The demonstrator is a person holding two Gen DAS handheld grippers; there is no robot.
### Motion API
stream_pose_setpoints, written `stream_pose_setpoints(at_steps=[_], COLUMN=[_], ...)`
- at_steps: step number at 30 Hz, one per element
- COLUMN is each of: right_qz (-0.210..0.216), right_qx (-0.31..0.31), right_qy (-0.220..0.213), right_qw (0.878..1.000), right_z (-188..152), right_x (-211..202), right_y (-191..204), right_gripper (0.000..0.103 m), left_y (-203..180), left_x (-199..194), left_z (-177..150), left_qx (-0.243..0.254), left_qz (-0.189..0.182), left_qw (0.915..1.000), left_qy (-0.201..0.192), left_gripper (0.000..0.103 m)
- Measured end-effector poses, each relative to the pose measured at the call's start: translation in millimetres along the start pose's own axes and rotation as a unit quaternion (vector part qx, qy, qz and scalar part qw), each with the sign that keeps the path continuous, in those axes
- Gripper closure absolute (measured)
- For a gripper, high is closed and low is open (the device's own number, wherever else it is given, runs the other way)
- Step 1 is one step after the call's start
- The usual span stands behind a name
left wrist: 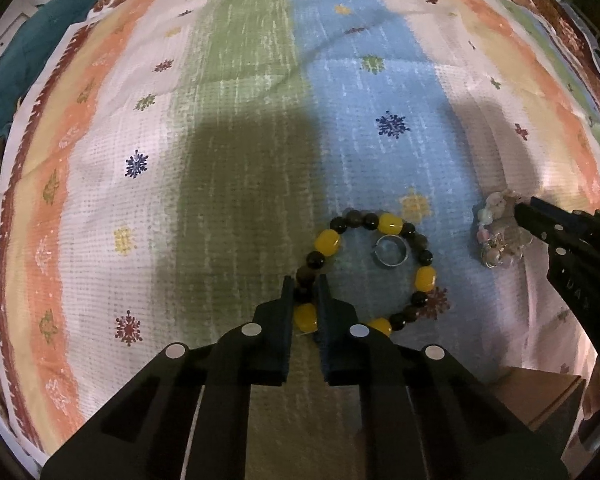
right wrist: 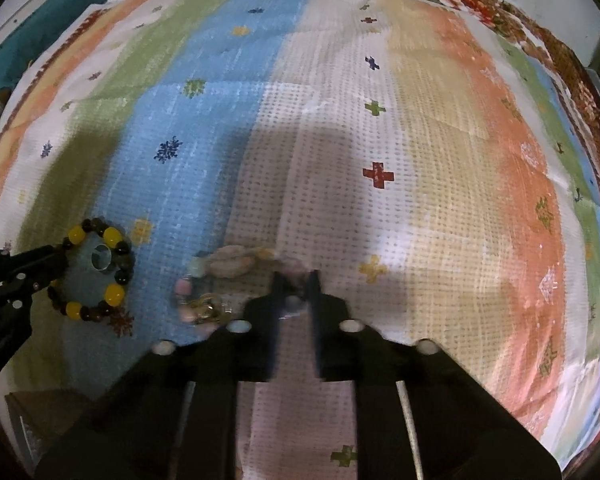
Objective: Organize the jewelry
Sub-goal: 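Grasp the yellow-and-black bracelet with the left gripper while the right gripper grasps the pink-and-white bracelet, then lift both held bracelets and carry them over the silver tin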
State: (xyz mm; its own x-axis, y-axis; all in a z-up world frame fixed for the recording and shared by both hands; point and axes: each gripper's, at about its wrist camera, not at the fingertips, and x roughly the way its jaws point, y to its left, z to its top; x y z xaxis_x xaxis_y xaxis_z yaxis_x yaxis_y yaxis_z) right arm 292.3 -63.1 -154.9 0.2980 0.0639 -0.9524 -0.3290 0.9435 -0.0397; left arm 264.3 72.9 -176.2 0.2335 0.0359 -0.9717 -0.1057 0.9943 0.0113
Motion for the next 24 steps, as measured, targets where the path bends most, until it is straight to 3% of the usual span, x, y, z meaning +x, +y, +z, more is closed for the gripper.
stream_pose_setpoints(at_steps=[15,24], right_qz=[0.036,0.039], right_qx=[-0.011,-0.021], right_qy=[-0.045,-0.067], right_qw=[0.998,0.997], right_z=[-5.3,-10.2], right_x=[-49.9,-68.4], right_y=[12.1,16.3], right_gripper=[0.092,0.092], left_y=[-9.3,-21.5], left_x=[-65.1,-76.6], left_z=[1.1,5.7], left_qx=[0.002,0.01], left_qz=[-0.045,-0.051], left_qw=[0.9964,0.9947], left_qy=[-0.072,-0.088], left_gripper=[0.094,0.094])
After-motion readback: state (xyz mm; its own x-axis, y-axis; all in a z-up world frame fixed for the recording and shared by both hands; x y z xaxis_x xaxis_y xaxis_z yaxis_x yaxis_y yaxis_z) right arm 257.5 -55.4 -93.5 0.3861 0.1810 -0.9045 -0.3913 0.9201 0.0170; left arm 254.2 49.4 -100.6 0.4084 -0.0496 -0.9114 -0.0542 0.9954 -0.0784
